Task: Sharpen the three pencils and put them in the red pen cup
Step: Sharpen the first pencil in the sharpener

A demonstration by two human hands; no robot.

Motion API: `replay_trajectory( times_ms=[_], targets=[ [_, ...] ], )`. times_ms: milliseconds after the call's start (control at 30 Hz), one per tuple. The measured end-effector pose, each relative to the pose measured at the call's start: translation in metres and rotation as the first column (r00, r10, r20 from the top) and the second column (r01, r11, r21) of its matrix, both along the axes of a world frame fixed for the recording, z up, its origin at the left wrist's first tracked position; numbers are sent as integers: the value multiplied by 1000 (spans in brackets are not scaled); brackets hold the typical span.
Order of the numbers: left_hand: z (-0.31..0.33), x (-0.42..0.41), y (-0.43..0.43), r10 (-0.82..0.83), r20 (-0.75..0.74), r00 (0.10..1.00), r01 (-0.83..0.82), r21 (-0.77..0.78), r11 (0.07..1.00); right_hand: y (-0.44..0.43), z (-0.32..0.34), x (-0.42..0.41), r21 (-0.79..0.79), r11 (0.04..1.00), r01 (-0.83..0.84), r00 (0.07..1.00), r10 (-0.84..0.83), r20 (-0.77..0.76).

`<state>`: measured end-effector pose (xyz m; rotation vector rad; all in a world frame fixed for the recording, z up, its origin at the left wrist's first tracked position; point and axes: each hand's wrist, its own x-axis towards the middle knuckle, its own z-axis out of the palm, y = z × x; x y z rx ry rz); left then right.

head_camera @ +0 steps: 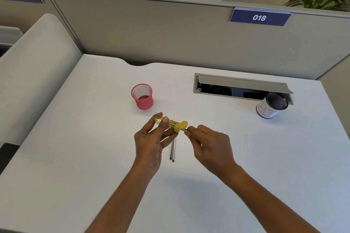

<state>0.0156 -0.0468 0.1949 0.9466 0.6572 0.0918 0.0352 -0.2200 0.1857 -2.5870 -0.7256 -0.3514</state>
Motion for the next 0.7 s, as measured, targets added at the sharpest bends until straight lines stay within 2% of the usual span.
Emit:
replay_trajectory(
  times_ms=[33,67,100,133,167,200,233,267,300,333,367,400,467,567,633,700],
  targets=[
    [0,0,1,-8,6,1000,8,10,1000,3,5,2,144,988,46,977,-14,-214],
    [0,0,1,-18,14,1000,18,21,1000,4,11,5,290,947,140,888,10,-460],
    [-1,-1,2,-32,20,999,31,34,999,3,18,10,375,886,273,740,56,-670],
    [-2,-1,2,-41,22,999,40,42,998,1,25,15,382,836,394,554,116,-824],
    [-2,-2,1,-45,20,999,44,46,998,-1,32,20,351,809,472,391,164,-906],
    [-2,-3,0,-42,17,999,42,43,998,-3,34,21,330,808,488,312,191,-931],
    [-2,-4,0,-37,12,999,36,37,999,-3,34,21,340,815,469,321,201,-925],
    [-3,-3,-1,-27,6,1000,27,30,999,-4,30,19,366,838,406,428,180,-886],
    [-3,-3,-1,-16,1,1000,16,22,1000,-3,24,16,375,876,304,610,124,-783],
    [-2,-2,-1,-4,-5,1000,4,12,1000,-3,17,13,353,916,189,806,60,-589],
    [-2,-1,-1,7,-9,1000,-7,0,1000,-4,10,10,262,962,77,931,24,-363],
    [-1,0,-1,16,-10,1000,-16,-13,1000,-6,3,6,109,994,16,986,2,-165],
    [1,3,-1,27,-9,1000,-28,-35,999,-11,-5,4,-131,991,6,992,11,126],
    [3,5,-2,11,2,1000,-11,-34,999,-16,-11,4,-261,965,37,920,69,387],
    [3,4,-4,-11,8,1000,11,-23,1000,-16,-9,3,-268,963,29,919,80,387],
    [3,3,-3,-27,16,1000,27,-4,1000,-11,-6,-1,-173,985,-5,976,43,211]
  ],
)
